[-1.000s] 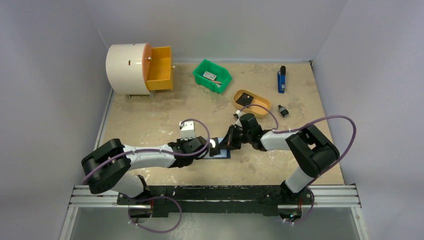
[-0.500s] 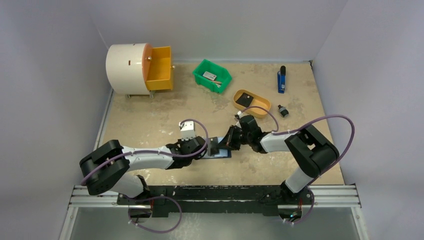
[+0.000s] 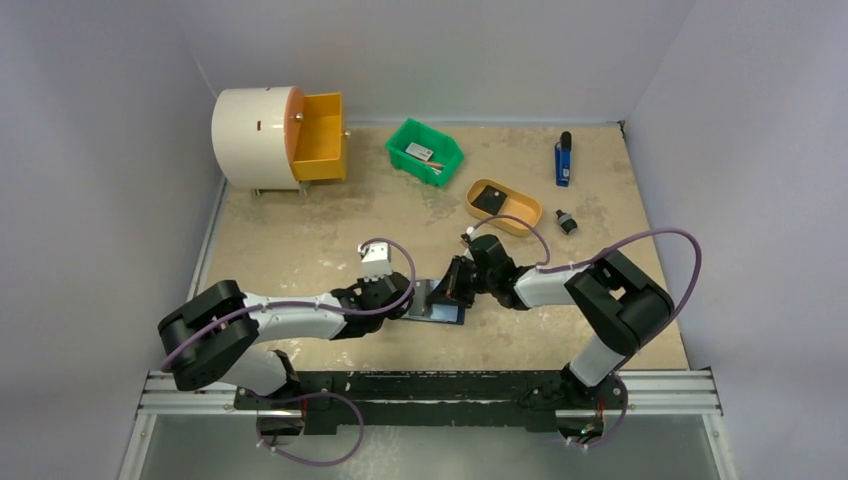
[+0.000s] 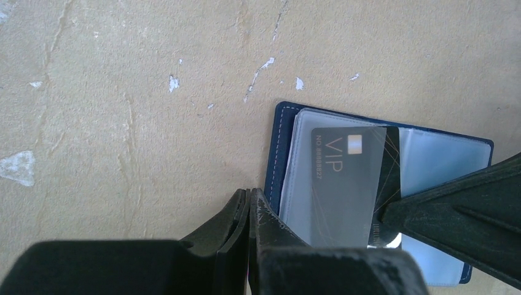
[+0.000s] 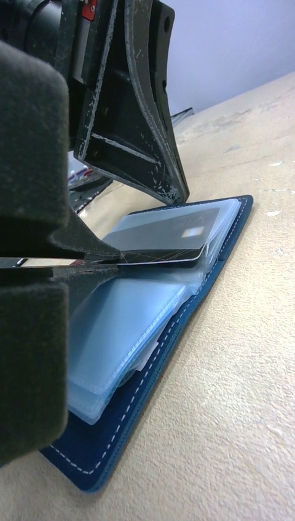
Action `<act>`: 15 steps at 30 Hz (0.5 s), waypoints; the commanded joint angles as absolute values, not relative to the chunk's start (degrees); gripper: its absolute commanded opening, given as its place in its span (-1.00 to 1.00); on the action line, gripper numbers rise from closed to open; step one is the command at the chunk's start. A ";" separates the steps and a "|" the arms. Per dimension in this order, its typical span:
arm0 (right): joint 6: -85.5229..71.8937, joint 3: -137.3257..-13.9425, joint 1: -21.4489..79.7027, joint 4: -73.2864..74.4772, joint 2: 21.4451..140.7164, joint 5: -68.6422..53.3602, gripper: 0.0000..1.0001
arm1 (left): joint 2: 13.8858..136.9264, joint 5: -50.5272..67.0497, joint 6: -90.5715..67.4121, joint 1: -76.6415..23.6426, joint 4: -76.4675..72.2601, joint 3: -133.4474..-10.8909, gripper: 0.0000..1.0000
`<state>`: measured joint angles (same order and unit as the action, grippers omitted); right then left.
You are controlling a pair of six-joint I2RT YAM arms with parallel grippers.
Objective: Put the credit cards into the card holder
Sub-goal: Insert the credit card into the card holder.
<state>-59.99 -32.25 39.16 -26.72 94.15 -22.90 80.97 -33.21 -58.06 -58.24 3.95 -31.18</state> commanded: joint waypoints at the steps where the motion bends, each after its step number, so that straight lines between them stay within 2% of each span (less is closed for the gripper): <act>1: -59.15 -34.20 40.30 -24.09 94.09 -20.89 -1.00 | 80.64 -29.22 -59.98 -58.44 2.99 -30.28 -1.00; 8: -58.90 -34.19 40.28 -21.42 91.25 -19.14 -0.40 | 79.75 -29.44 -60.04 -58.45 3.33 -30.13 -1.00; 15: -60.30 -34.32 40.28 -22.37 90.61 -20.13 -0.13 | 79.70 -28.63 -60.51 -58.49 2.81 -30.11 -1.00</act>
